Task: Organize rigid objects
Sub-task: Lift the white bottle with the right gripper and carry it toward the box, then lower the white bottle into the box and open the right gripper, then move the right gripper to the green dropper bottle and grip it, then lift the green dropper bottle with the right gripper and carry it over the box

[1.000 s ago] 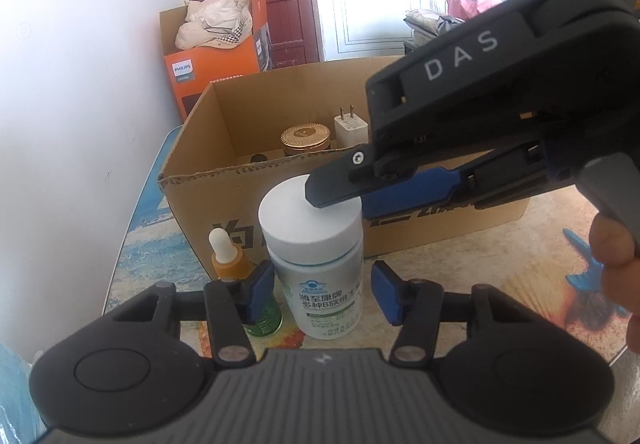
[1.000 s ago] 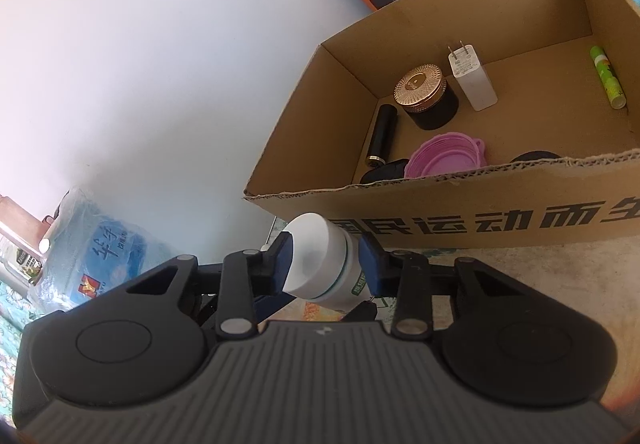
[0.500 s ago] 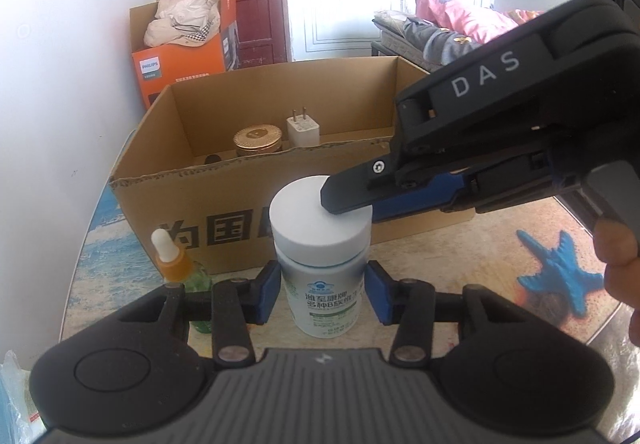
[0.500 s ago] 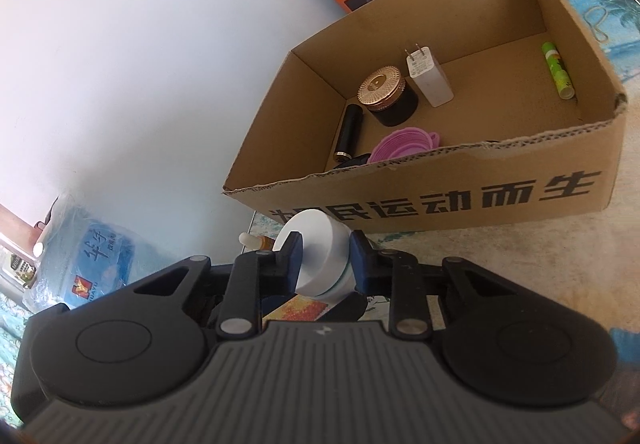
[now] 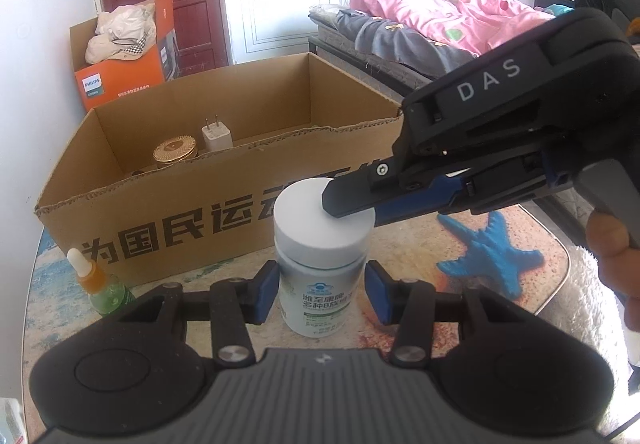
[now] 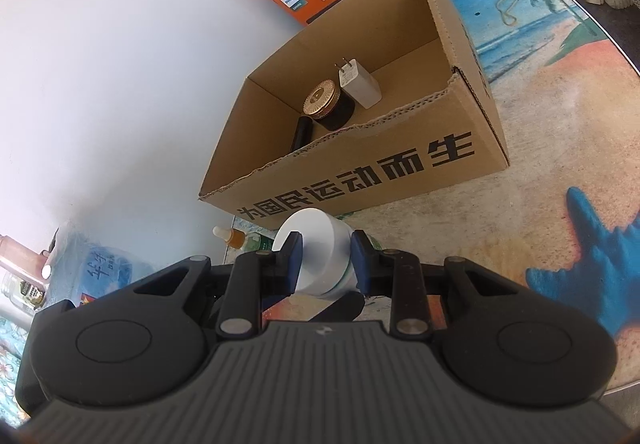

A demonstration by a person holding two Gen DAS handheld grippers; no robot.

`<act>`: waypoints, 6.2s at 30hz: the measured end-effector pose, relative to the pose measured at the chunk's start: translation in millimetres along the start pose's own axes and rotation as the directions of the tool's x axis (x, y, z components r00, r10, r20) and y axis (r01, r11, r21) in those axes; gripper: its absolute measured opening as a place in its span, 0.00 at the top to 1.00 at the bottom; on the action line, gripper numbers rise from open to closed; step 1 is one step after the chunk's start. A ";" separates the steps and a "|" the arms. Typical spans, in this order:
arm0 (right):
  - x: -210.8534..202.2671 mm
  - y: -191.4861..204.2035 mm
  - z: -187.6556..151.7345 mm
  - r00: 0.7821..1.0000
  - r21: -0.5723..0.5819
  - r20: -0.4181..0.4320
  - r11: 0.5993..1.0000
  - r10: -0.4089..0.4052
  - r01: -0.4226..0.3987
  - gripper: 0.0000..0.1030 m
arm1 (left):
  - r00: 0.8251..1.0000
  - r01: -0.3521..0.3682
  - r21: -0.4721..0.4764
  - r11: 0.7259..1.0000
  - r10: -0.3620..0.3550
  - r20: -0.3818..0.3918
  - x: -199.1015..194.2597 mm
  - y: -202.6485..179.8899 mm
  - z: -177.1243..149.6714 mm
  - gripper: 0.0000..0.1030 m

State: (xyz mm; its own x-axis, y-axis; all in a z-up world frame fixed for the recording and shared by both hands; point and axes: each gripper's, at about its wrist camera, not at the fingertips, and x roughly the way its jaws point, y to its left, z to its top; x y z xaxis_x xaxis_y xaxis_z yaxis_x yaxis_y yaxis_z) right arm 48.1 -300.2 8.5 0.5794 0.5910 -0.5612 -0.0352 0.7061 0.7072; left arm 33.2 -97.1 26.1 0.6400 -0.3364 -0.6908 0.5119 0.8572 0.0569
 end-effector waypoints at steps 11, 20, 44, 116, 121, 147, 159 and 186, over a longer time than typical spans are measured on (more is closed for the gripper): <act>3.7 0.7 2.3 1.000 -0.014 -0.008 1.000 -0.001 0.001 0.74 | 0.999 -0.009 0.006 1.000 0.009 -0.034 9.4 0.7 2.8 0.46; 8.0 6.1 4.4 1.000 -0.046 -0.015 0.999 -0.013 0.012 0.68 | 0.999 -0.004 0.014 1.000 0.005 -0.050 17.6 -0.3 3.5 0.43; 18.1 5.4 4.2 0.999 -0.019 -0.033 1.000 0.000 -0.001 0.57 | 0.997 -0.040 0.014 0.999 0.041 -0.064 27.2 -3.8 7.2 0.48; 6.9 14.7 202.6 0.983 -0.177 0.176 0.984 0.044 -0.013 0.57 | 0.999 -0.022 -0.153 0.988 0.016 -0.041 79.2 56.6 196.6 0.19; -51.2 37.1 159.1 0.953 -0.203 0.285 0.978 0.103 -0.045 0.55 | 0.995 -0.020 -0.132 0.991 0.033 0.095 6.6 50.6 172.9 0.16; 77.5 87.1 -7.3 0.993 -0.192 -0.085 0.976 0.084 -0.099 0.52 | 0.966 -0.257 -0.259 0.931 0.247 -0.072 -37.5 101.8 -2.7 0.12; 145.6 122.9 -4.8 0.989 -0.379 -0.146 0.924 0.002 -0.058 0.65 | 0.967 -0.244 -0.250 0.937 0.217 -0.132 12.4 114.0 -17.1 0.51; 111.9 93.2 1.5 0.993 -0.331 -0.110 0.944 -0.042 0.003 0.78 | 0.986 -0.137 -0.236 0.962 0.109 -0.128 23.6 78.3 -5.6 0.69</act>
State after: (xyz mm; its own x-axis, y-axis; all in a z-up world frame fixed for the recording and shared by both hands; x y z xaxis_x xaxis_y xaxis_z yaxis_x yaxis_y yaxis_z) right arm 110.9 -168.9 12.3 0.4872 0.6000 -0.6345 -0.3007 0.7974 0.5231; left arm 85.1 -35.7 10.2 0.6134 -0.1886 -0.7669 0.2701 0.9626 -0.0208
